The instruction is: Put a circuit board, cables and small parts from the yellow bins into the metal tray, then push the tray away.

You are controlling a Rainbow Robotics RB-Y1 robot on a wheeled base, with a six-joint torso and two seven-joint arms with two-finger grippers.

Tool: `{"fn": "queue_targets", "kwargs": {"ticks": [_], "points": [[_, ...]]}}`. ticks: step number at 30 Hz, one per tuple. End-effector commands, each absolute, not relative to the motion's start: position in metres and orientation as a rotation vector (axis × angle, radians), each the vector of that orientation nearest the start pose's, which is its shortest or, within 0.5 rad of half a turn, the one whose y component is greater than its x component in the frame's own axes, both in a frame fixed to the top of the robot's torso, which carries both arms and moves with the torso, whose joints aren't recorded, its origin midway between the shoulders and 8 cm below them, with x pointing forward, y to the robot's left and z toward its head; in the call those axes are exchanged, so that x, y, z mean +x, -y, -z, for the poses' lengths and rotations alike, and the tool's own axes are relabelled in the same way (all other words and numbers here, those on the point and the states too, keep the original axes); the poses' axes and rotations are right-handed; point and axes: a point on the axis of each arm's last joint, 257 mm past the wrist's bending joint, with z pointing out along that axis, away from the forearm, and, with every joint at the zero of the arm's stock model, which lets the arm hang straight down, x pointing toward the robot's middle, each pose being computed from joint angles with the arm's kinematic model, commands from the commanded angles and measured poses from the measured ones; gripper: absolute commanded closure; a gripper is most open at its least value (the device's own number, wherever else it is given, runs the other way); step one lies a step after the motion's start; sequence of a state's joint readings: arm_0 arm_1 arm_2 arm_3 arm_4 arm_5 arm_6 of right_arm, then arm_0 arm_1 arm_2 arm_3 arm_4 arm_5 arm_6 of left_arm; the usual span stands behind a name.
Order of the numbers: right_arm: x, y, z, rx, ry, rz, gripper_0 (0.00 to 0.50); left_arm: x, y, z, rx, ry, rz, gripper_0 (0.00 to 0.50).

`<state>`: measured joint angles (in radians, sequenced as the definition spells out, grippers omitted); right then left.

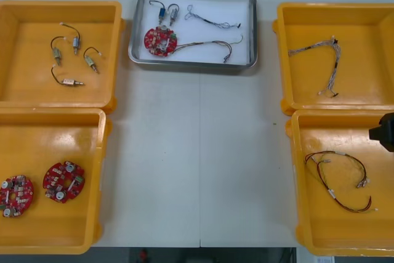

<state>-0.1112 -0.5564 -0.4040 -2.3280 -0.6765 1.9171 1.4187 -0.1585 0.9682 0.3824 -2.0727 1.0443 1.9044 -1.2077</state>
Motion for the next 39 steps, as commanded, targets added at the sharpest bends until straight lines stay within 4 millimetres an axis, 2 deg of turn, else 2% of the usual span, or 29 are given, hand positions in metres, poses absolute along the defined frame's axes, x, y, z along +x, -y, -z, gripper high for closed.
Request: {"fn": "queue_targets", "kwargs": {"ticks": [1,8,39], "points": [[0.355,0.382,0.158,0.053,-2.548,0.089,0.000,0.371,-0.414,0.119,0.045,-2.693,-0.071,0.000],[0.347,0.386,0.162,0.064,-2.561,0.084,0.000,0.371,-0.414,0.119,0.045,-2.693,-0.071,0.000],[0.341,0.381,0.170,0.044,-2.585,0.066,0.000,0.371,-0.414,0.119,0.045,-2.693,-0.071,0.000]]}}
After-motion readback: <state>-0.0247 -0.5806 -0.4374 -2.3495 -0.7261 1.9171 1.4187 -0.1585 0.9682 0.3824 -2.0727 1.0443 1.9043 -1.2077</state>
